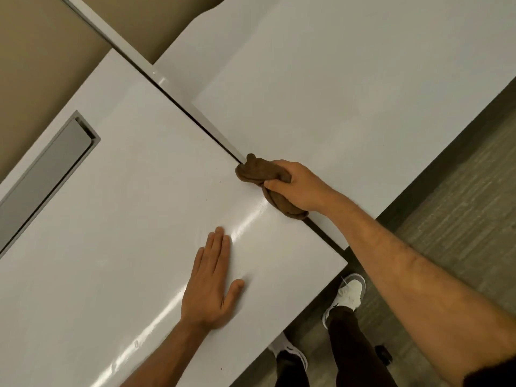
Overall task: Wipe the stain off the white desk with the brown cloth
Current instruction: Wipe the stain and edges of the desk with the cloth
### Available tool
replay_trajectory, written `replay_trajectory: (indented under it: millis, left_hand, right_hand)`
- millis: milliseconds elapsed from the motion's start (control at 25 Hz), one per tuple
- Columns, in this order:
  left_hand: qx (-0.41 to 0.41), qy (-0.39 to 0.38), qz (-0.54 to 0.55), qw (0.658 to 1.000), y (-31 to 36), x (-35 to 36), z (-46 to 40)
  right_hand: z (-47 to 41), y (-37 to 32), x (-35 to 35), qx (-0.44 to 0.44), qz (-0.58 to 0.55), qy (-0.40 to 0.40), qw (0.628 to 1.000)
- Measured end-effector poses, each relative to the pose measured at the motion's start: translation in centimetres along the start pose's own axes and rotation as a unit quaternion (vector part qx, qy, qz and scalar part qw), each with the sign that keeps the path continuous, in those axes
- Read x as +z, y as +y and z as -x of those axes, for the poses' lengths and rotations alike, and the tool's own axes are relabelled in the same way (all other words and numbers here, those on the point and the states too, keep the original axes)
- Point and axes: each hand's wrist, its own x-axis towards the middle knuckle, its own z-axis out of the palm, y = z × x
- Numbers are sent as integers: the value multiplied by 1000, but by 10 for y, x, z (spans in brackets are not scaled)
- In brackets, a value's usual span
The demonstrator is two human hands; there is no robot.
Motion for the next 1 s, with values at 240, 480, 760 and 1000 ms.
replay_trajectory:
  millis: [240, 480, 760, 1000]
  left_hand:
    - [-1, -12, -16, 1000, 2, -2, -1]
    - [5, -5, -20, 1000, 1, 1, -2]
    - [7, -11, -13, 1000, -4, 3, -1]
    - [19, 5, -8, 1000, -4, 0, 0]
  right_hand:
    - [10, 21, -11, 34, -57, -38, 997]
    - [70, 56, -25, 96, -58, -43, 993]
    - [142, 47, -57, 123, 94, -100, 983]
    - [117, -43, -32, 13, 85, -64, 994]
